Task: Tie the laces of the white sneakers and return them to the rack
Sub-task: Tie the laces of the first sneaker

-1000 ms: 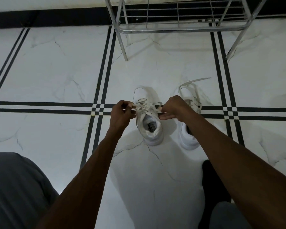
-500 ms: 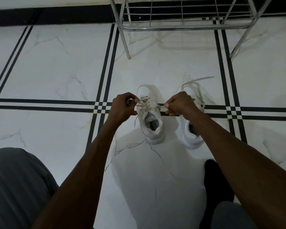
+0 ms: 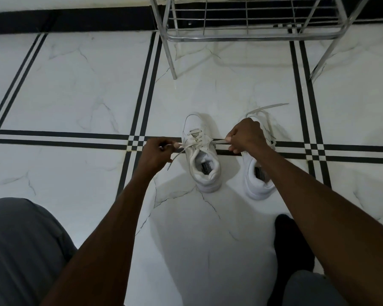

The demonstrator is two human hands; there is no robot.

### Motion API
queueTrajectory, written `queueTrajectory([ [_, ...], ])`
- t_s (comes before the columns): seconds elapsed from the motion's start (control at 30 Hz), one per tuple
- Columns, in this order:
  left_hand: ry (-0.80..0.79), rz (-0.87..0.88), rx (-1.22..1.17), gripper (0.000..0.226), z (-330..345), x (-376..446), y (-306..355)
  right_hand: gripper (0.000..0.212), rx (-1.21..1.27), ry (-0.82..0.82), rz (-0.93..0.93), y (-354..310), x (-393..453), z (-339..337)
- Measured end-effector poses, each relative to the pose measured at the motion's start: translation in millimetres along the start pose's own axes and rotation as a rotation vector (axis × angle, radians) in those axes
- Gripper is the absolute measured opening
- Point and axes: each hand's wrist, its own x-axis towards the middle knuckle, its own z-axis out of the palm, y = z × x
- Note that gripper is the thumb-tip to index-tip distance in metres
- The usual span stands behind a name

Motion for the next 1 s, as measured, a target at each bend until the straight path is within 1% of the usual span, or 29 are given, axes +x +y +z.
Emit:
queueTrajectory([
  [0.07,0.022,0.008,0.066,0.014,1.4,3.1,0.5,0.007,-0.071,0.020,-0.010,0.4,1.0,-1.8],
  [0.13,0.016,0.007,0.118,0.016,-0.1,5.4,2.9,0.018,-0.162,0.057,-0.049,1.6,6.1,0.3],
  [0.2,-0.028,-0.015,0.087,0.023,-2.1,7.4,3.3,0.025,-0.220,0.070,-0.087,5.1,15.7,4.5],
  [0.27,-0.075,-0.063,-0.040,0.027,-2.4,4.6,2.5,0.020,-0.229,0.056,-0.104,0.6,11.5,2.3],
  [0.37,-0.110,-0.172,-0.397,0.019,1.4,-4.3,0.1,0.002,-0.180,0.026,-0.098,-0.9,5.5,-4.1],
  [0.43,-0.104,-0.203,-0.556,0.014,1.2,-6.3,0.2,0.005,-0.171,0.007,-0.085,0.8,3.7,-5.6],
  [0.5,-0.092,-0.226,-0.626,0.015,-0.7,-4.3,-0.4,0.002,-0.184,0.014,-0.087,2.0,4.5,-3.8],
  [0.63,-0.136,-0.267,-0.705,0.021,1.2,-4.0,-5.7,0.022,-0.201,0.010,-0.064,6.8,15.8,5.3],
  [0.7,-0.175,-0.306,-0.804,0.025,5.2,-8.1,-8.3,0.015,-0.190,-0.009,-0.042,4.3,10.1,3.5],
  [0.73,-0.195,-0.316,-0.862,0.025,7.2,-9.5,-8.4,0.009,-0.183,-0.011,-0.033,2.9,6.8,2.2],
  [0.8,-0.222,-0.317,-0.930,0.023,9.2,-9.2,-6.0,0.006,-0.171,-0.013,-0.013,1.2,5.3,0.4],
  [1.0,-0.245,-0.318,-0.902,0.026,4.9,-4.5,-0.2,0.012,-0.120,-0.104,0.030,-1.1,14.4,-2.0],
])
